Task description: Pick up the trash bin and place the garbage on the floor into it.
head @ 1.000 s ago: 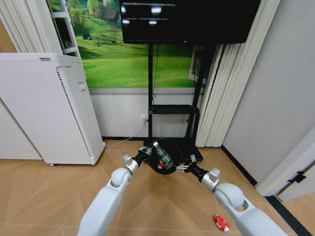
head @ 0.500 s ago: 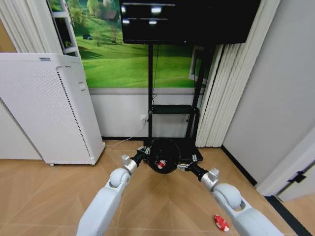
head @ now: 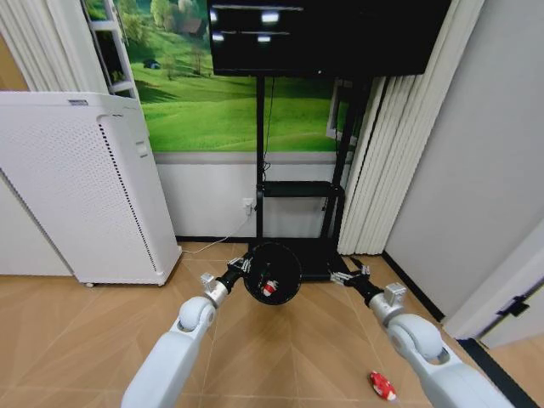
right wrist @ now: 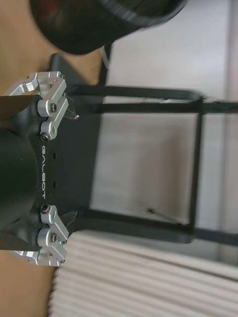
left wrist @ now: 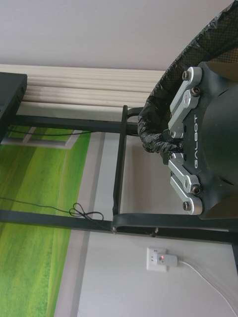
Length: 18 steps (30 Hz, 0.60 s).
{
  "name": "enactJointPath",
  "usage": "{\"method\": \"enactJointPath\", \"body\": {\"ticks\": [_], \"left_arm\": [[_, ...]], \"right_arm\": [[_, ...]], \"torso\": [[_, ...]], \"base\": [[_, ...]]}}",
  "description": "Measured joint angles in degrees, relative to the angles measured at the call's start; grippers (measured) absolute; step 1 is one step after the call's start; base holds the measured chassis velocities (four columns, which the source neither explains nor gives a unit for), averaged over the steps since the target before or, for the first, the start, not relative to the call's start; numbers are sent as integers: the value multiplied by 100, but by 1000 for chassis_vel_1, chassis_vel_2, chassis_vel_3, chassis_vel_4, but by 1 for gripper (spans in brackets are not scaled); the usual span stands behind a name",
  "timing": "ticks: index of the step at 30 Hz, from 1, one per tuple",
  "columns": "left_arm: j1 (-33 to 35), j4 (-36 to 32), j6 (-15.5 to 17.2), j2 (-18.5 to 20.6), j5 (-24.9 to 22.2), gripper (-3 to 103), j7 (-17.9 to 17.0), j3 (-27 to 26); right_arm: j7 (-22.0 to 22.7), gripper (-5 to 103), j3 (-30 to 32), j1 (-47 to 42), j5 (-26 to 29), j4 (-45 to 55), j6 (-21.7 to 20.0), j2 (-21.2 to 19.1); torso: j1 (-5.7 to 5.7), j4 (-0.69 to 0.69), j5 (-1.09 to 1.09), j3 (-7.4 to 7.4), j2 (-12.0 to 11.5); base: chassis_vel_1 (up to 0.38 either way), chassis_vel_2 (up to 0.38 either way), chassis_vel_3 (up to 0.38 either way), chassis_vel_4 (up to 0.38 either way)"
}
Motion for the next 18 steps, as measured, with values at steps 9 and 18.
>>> {"method": "enactJointPath", "body": {"ticks": [9,18], "left_arm": [[486,-370,19,78,-13,7,26,-530],[608,-519,31,117,-33,7,92,-658]], "right_arm": [[515,100,-253,137,151,-762,93,240],[580,100,-237,149,142,-816,57,330]], "torso": [[0,3,0,0,0],[0,1,-1,0,0]], "base": [[0,0,0,0],[0,0,0,0]]}}
